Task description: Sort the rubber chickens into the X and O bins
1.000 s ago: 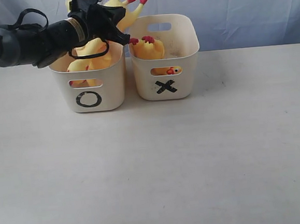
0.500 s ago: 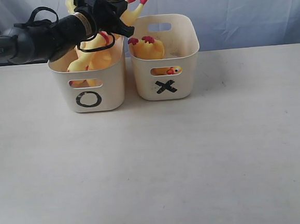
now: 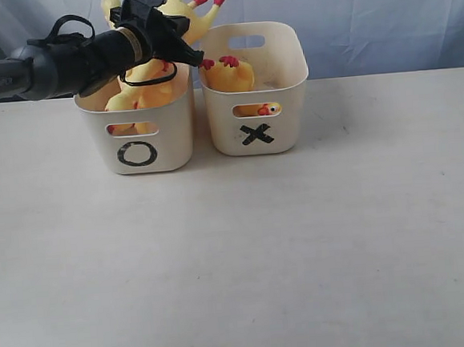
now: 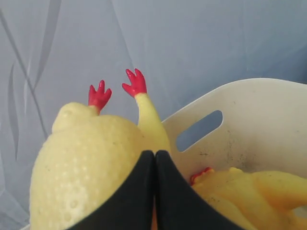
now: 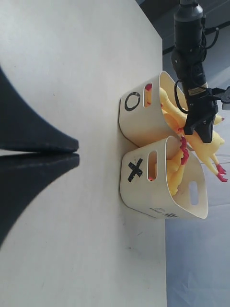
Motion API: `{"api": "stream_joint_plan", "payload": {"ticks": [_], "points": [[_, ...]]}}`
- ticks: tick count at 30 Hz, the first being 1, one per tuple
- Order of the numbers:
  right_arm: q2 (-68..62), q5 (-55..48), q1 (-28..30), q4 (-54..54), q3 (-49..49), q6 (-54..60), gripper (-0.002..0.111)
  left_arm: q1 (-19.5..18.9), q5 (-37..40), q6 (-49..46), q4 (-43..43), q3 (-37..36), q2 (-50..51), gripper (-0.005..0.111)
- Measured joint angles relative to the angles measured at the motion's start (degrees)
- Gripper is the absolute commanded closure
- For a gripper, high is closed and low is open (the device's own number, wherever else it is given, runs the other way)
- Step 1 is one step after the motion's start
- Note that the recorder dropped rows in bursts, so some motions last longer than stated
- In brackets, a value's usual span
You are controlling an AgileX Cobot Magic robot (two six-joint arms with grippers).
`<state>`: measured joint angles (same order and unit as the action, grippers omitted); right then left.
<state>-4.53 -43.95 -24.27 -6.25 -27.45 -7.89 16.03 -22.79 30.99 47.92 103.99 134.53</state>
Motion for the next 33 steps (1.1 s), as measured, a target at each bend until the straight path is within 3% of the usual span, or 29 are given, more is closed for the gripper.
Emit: {"api": "stream_joint_plan", "payload": {"ticks": [17, 33], "points": [[0.0, 0.0, 0.0, 0.0, 0.0, 0.0, 0.108, 0.0, 0.7, -0.1, -1.2, 0.0, 0.0, 0.107], [0.0, 0.0, 0.0, 0.0, 0.0, 0.0, 0.108, 0.0, 8.1, -0.3, -0.1, 0.0, -6.5, 0.107]]}}
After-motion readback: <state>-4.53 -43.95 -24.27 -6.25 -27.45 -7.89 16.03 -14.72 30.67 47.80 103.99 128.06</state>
